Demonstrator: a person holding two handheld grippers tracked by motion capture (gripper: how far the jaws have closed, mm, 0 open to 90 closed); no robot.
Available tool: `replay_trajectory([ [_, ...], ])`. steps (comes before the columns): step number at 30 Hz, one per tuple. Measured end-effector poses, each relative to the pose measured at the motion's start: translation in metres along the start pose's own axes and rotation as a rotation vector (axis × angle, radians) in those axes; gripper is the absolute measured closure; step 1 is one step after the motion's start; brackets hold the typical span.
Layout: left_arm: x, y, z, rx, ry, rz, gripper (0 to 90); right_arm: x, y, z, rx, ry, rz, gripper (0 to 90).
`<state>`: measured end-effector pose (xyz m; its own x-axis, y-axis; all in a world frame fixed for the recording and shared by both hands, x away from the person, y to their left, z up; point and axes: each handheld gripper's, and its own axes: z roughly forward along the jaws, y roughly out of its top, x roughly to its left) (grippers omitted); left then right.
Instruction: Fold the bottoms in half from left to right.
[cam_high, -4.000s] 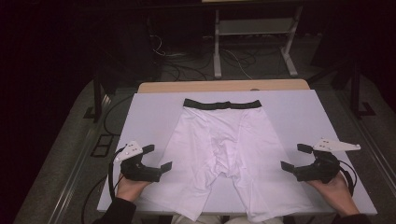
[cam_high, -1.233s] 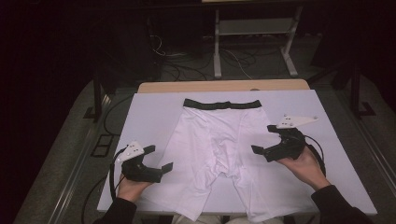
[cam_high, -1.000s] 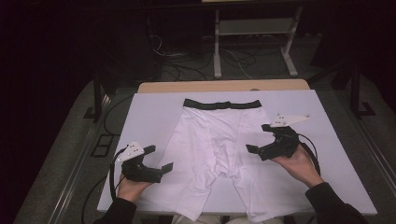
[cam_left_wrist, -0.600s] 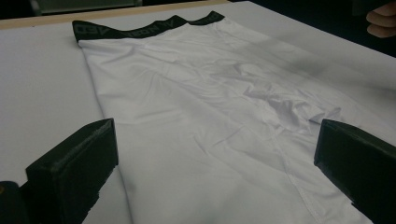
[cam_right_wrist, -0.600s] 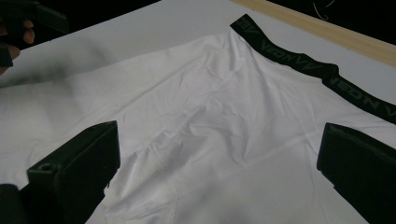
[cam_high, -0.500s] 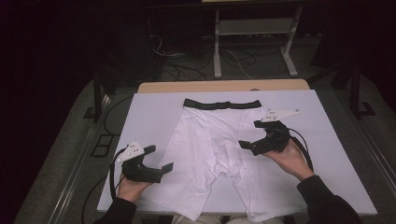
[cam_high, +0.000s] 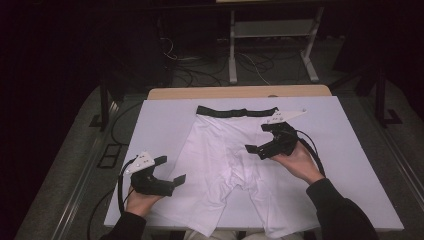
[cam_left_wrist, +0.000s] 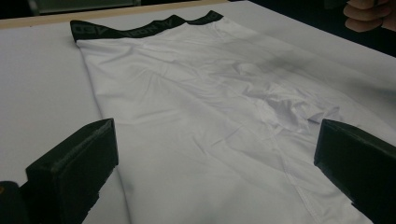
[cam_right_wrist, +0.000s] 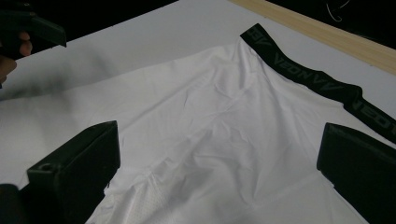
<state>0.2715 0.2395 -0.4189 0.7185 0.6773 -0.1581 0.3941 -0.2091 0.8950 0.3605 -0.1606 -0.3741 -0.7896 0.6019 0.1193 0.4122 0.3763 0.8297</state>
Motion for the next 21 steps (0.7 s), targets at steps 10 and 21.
replay_trajectory([
  [10,0.0,0.0,0.0,0.001,-0.002,0.0,0.0,-0.004,0.007,0.015,0.01,0.008,0.007,0.0],
  [21,-0.001,0.0,0.0,-0.001,-0.006,-0.001,0.0,-0.008,0.015,0.034,0.015,0.006,0.017,0.0],
])
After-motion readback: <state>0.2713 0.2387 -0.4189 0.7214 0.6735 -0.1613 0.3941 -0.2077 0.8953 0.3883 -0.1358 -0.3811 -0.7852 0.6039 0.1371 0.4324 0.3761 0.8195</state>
